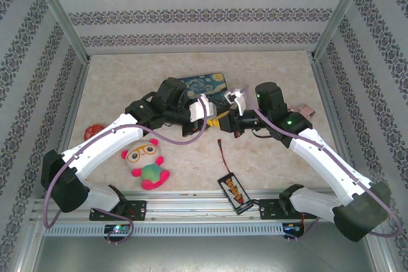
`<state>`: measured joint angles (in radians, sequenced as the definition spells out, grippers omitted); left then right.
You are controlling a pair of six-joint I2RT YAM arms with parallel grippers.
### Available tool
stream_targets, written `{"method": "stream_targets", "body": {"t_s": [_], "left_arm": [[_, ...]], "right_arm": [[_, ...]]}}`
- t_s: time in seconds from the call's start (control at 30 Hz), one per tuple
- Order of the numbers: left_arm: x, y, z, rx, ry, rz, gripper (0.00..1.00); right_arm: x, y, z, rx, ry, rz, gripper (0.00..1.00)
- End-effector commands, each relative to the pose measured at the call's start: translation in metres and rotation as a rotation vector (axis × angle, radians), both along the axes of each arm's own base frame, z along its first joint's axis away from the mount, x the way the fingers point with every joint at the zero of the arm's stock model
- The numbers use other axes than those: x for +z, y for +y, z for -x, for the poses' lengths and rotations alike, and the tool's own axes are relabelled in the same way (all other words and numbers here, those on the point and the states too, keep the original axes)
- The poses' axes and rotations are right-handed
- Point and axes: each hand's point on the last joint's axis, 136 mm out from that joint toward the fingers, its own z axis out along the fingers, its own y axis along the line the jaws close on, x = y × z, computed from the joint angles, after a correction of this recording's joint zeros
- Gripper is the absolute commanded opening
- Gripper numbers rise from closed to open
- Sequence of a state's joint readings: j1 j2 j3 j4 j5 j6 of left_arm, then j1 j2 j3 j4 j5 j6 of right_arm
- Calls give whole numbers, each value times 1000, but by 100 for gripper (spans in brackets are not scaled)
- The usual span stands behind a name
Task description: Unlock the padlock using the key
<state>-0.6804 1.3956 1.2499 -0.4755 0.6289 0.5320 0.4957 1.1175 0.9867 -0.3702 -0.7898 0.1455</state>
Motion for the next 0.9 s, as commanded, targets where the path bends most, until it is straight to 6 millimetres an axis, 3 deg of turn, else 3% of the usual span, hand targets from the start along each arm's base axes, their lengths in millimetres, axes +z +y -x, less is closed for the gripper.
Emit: {"method": "stream_targets", "body": {"t_s": [0.0,0.13,0.3,0.47,0.6,0.73,0.87], "left_arm": [[9,9,10,-4,23,23,7],[12,11,9,13,10,48,37],[22,16,10,38,-15,102,55],[35,22,-1,138,-34,227,59],[60,31,-20,273,-32,422,61],[79,46,-47,410,83,626,59],[95,36,-46,341,185,677,58]], "right_arm": [[7,1,-4,-4,-23,1,0],[7,-2,-11,-45,-13,-9,0],[11,-9,-23,-106,26,-69,0],[26,-17,-33,-137,50,-199,0],[37,-28,-38,-169,55,-281,0],[48,-31,-36,-171,48,-334,0],[61,-33,-32,-167,24,-370,0]]}}
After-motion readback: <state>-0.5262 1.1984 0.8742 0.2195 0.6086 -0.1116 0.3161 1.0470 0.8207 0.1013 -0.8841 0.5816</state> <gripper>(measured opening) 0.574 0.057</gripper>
